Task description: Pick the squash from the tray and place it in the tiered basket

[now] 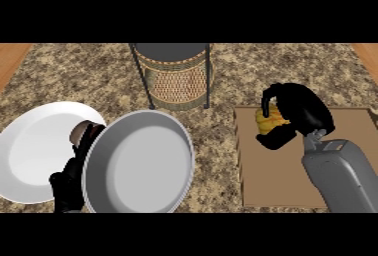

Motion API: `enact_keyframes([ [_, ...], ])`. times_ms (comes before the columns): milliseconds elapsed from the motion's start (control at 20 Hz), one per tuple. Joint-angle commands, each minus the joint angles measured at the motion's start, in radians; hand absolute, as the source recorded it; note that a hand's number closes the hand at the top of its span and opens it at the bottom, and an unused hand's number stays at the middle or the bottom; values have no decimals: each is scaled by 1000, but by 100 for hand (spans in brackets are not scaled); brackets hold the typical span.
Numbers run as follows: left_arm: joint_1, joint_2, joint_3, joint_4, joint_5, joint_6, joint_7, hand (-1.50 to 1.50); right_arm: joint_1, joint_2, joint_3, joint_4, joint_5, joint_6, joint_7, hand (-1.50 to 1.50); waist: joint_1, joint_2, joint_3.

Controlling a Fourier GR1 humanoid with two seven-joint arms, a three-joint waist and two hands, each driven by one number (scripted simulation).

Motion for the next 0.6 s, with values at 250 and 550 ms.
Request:
enact_keyframes([
  [250,6,-28,-13,94,-4,-2,53,0,-163,-2,-216,-312,-194,61,117,150,-22,6,-14],
  [550,38,-37,-29,67,-9,-15,41,0,-354,-50,-284,-373,-291,185,277,150,-1,8,-15],
])
